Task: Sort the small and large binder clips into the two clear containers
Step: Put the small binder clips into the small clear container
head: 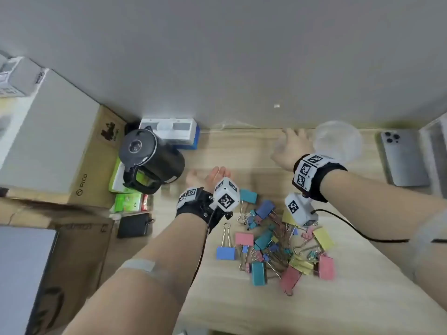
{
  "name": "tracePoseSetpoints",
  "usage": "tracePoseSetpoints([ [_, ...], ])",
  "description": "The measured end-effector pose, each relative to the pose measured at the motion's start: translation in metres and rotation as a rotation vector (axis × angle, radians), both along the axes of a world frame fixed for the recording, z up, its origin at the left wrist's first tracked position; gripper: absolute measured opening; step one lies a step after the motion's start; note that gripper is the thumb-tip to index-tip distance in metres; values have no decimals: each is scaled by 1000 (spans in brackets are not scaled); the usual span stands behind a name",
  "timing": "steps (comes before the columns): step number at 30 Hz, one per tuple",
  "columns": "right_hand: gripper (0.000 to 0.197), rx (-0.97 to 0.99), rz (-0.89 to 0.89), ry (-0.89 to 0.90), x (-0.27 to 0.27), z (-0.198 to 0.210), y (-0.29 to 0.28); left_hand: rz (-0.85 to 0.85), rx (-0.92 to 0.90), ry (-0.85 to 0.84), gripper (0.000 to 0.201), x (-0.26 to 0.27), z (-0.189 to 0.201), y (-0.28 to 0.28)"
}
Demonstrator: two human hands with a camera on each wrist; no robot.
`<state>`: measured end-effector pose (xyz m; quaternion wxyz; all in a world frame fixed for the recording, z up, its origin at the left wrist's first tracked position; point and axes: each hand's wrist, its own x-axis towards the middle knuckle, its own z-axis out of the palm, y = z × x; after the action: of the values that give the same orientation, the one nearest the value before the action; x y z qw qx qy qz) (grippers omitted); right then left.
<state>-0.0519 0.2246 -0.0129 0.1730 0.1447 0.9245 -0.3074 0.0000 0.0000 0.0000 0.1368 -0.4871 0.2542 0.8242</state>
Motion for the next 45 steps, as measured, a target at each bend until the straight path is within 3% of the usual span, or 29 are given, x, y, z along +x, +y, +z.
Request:
tracePoseSetpoints([
  [3, 69, 175, 135, -57, 0, -17, -3, -18, -79, -85, 71, 1, -12, 0],
  [8, 58, 213, 137, -39, 6, -25, -11, -76, -118, -92, 67, 13, -22, 7],
  [11, 69, 43, 85, -74, 10, -18, -17, -154, -121, -103, 67, 15, -26, 11],
  [14, 71, -230, 83, -149, 19, -6, -31, -365, -112, -131, 73, 16, -16, 19],
  [17, 80, -354, 156, -219, 32, -4, -46, -536, -42, -101, 82, 15, -7, 27],
  [19, 70, -407, 146, -246, 40, -3, -50, -595, -64, -89, 71, 13, 2, 32],
  [22, 59, -471, 180, -261, 53, 2, -51, -635, -127, -65, 60, 15, 8, 33],
  [25, 54, -458, 352, -221, 65, 9, -53, -632, -80, -44, 58, 25, 5, 23],
  [28, 64, -455, 448, -218, 75, 12, -53, -672, -73, -28, 41, 38, 4, 13],
  [31, 71, -465, 418, -207, 84, 10, -48, -675, -124, -26, 31, 48, 1, 6],
  [35, 71, -503, 376, -253, 96, 9, -42, -630, -113, -8, 52, 56, -10, 1],
  [38, 73, -493, 412, -261, 106, 10, -42, -659, -28, 50, 49, 63, -11, 5],
  [42, 88, -437, 431, -248, 120, 7, -41, -705, -30, 66, 69, 72, -21, 6],
  [45, 99, -348, 427, -282, 132, 5, -31, -693, 65, 53, 54, 83, -15, 13],
])
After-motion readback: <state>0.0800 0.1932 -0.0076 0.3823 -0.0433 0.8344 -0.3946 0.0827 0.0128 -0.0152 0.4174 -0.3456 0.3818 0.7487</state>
